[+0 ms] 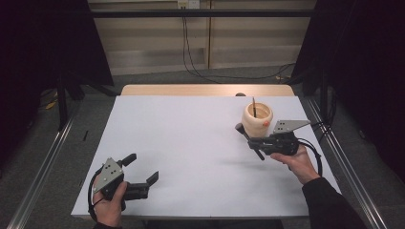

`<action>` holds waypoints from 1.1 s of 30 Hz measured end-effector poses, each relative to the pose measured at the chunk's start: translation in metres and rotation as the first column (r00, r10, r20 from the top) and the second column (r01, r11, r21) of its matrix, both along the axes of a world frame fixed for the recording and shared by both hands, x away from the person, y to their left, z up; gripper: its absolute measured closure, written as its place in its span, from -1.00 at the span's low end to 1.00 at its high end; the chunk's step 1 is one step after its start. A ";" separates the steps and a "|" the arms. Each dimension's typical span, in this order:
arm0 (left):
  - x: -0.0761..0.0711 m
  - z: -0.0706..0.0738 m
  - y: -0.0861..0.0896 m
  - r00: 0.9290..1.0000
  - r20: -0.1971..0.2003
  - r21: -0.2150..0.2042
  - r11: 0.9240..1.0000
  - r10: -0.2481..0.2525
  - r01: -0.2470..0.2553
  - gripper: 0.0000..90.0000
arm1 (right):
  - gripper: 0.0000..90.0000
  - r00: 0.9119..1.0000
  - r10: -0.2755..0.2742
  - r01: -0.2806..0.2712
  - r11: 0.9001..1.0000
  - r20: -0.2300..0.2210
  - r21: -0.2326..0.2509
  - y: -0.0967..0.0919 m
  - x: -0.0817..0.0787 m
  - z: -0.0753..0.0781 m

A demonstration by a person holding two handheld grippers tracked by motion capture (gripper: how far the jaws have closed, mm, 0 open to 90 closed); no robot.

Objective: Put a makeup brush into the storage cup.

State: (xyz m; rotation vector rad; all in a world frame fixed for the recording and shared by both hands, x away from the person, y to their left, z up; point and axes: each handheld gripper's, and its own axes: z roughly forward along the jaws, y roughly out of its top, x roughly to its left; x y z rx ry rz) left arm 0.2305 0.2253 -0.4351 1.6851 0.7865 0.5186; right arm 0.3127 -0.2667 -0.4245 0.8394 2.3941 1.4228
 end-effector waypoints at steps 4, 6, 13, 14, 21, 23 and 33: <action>0.000 0.000 0.000 1.000 0.000 0.001 1.000 0.000 0.000 -0.96 | 0.76 1.000 0.002 -0.002 1.000 0.020 0.016 0.000 -0.001 -0.002; 0.000 0.000 0.000 1.000 0.000 0.001 1.000 0.000 0.000 -0.96 | 0.76 1.000 0.006 -0.006 1.000 0.030 0.023 0.001 -0.002 -0.002; 0.000 0.000 0.000 1.000 0.003 0.002 1.000 -0.001 0.001 -0.96 | 0.77 0.998 -0.002 -0.002 0.998 0.056 0.065 0.000 -0.003 -0.001; -0.001 0.000 0.000 1.000 0.003 0.001 1.000 -0.001 0.001 -0.96 | 0.77 0.998 -0.002 -0.002 0.997 0.060 0.071 0.000 -0.003 -0.001; 0.000 0.000 0.000 1.000 0.001 0.001 1.000 -0.003 0.003 -0.96 | 0.77 0.997 -0.002 -0.006 0.994 0.083 0.105 -0.002 -0.004 0.002; 0.000 0.000 0.001 1.000 0.002 0.000 1.000 -0.007 0.007 -0.96 | 0.77 0.996 -0.003 -0.007 0.994 0.088 0.110 -0.002 -0.005 0.003; 0.000 0.000 0.001 1.000 0.001 0.003 1.000 -0.003 0.003 -0.96 | 0.77 0.995 -0.016 0.000 0.988 0.103 0.156 -0.006 -0.006 0.012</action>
